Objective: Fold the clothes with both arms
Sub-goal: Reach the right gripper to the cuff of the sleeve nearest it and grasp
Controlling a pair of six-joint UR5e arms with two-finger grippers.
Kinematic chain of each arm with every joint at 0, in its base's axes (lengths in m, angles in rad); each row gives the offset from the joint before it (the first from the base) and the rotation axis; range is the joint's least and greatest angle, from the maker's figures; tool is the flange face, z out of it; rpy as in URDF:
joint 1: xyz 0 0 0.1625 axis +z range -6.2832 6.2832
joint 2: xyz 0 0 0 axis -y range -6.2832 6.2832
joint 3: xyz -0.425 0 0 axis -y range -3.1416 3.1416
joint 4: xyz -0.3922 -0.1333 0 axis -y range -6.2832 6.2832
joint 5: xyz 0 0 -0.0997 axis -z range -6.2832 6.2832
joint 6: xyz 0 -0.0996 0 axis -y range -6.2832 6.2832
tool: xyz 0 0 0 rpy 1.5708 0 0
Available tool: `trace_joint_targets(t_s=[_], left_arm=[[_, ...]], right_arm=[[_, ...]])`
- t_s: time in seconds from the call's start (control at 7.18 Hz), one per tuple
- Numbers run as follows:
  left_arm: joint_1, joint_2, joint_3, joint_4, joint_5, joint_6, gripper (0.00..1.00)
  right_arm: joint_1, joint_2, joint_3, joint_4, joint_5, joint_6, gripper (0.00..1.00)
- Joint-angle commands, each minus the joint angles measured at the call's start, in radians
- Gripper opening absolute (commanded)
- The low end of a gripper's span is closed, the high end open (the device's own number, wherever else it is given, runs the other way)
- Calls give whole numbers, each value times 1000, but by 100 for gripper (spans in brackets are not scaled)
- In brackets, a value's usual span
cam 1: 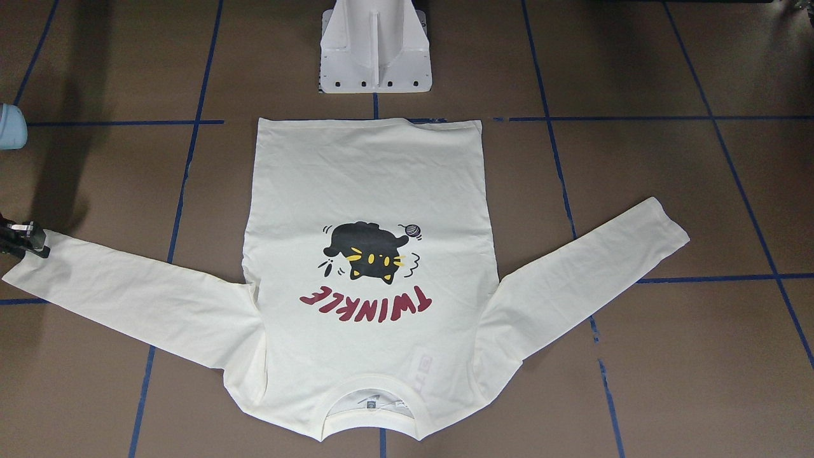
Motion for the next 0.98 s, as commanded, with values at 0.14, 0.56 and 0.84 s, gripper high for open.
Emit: trace_joint_targets(t_s=[0.14, 0.56, 0.84], left_arm=[[0, 2, 0, 0, -2, -2, 100], [0, 9, 0, 0, -23, -3, 100], [0, 11, -6, 1, -26, -5, 100]], right_arm=[[20, 7, 61, 0, 21, 0, 0], [19, 77, 230, -67, 93, 33, 0], [-31, 355, 243, -326, 122, 176, 0]])
